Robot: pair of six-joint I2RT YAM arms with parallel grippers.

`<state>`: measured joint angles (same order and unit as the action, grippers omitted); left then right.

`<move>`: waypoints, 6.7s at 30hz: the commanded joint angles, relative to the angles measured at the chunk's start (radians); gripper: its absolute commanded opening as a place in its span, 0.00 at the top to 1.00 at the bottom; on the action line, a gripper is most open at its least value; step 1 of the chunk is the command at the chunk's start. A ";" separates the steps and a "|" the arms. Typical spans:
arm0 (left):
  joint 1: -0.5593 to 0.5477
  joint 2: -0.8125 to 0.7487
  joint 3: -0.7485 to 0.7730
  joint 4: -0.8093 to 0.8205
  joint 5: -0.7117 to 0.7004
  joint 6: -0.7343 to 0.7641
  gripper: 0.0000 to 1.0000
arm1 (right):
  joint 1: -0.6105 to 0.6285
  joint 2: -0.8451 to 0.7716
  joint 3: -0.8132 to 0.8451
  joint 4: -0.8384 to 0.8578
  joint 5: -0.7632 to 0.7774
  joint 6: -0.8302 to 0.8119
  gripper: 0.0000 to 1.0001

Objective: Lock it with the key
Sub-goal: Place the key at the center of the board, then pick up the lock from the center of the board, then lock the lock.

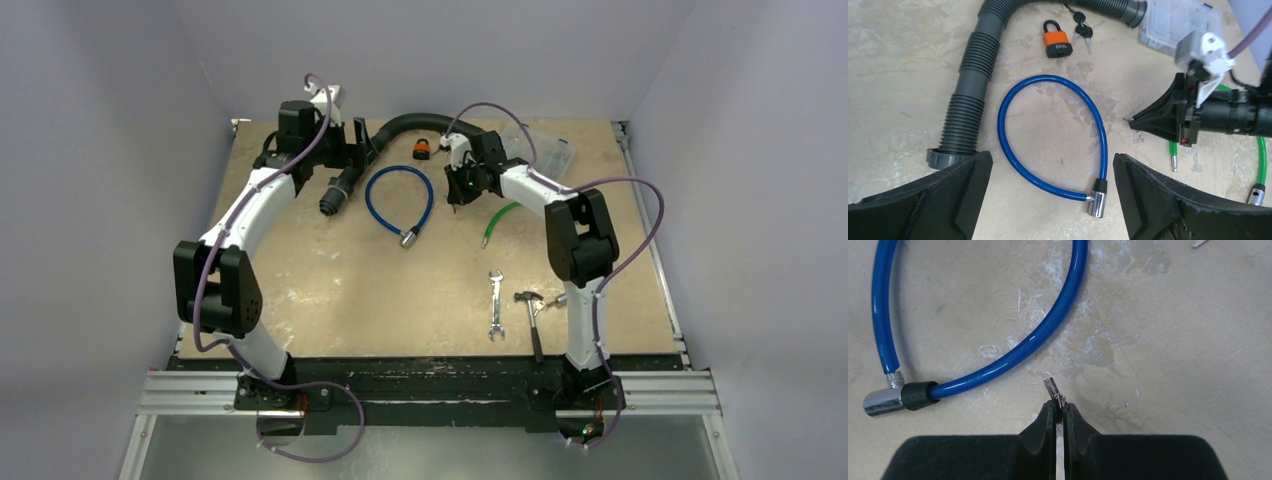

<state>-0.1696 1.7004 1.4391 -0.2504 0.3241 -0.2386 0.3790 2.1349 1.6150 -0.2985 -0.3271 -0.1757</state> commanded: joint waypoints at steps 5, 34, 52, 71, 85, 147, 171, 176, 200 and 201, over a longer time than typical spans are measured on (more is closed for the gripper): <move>0.005 -0.111 -0.024 0.018 -0.046 0.030 0.00 | 0.000 0.043 0.044 0.013 0.002 0.010 0.81; -0.130 -0.224 -0.082 -0.055 0.093 0.305 0.00 | -0.534 -0.321 -0.021 -0.605 -0.094 -0.544 0.13; -0.146 -0.333 -0.145 0.012 -0.057 0.214 0.00 | -0.676 -0.196 -0.161 -0.479 0.176 -0.579 0.33; -0.146 -0.326 -0.136 0.023 -0.025 0.170 0.00 | -0.709 -0.130 -0.177 -0.459 0.167 -0.542 0.50; -0.146 -0.299 -0.087 -0.023 -0.090 0.169 0.00 | -0.707 -0.133 -0.314 -0.367 0.225 -0.502 0.79; -0.338 -0.137 0.067 0.032 0.359 0.129 0.08 | -0.249 -0.811 -0.033 -0.338 -0.278 -0.140 1.00; -0.166 -0.219 0.034 0.358 0.575 -0.113 1.00 | -0.251 -0.858 -0.338 -0.014 -0.565 0.102 0.01; -0.156 -0.230 0.070 0.343 0.651 -0.107 1.00 | -0.319 -0.822 -0.362 0.030 -0.639 0.129 0.01; -0.156 -0.247 0.001 0.597 0.685 -0.386 1.00 | -0.334 -0.826 -0.567 0.531 -0.848 0.550 0.39; -0.156 -0.246 -0.003 0.601 0.687 -0.389 1.00 | -0.333 -0.830 -0.566 0.549 -0.849 0.566 0.38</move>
<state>-0.3237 1.4830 1.4483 0.2325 0.9970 -0.5655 0.0391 1.3468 1.0550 0.0856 -1.1320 0.2771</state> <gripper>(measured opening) 0.130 0.606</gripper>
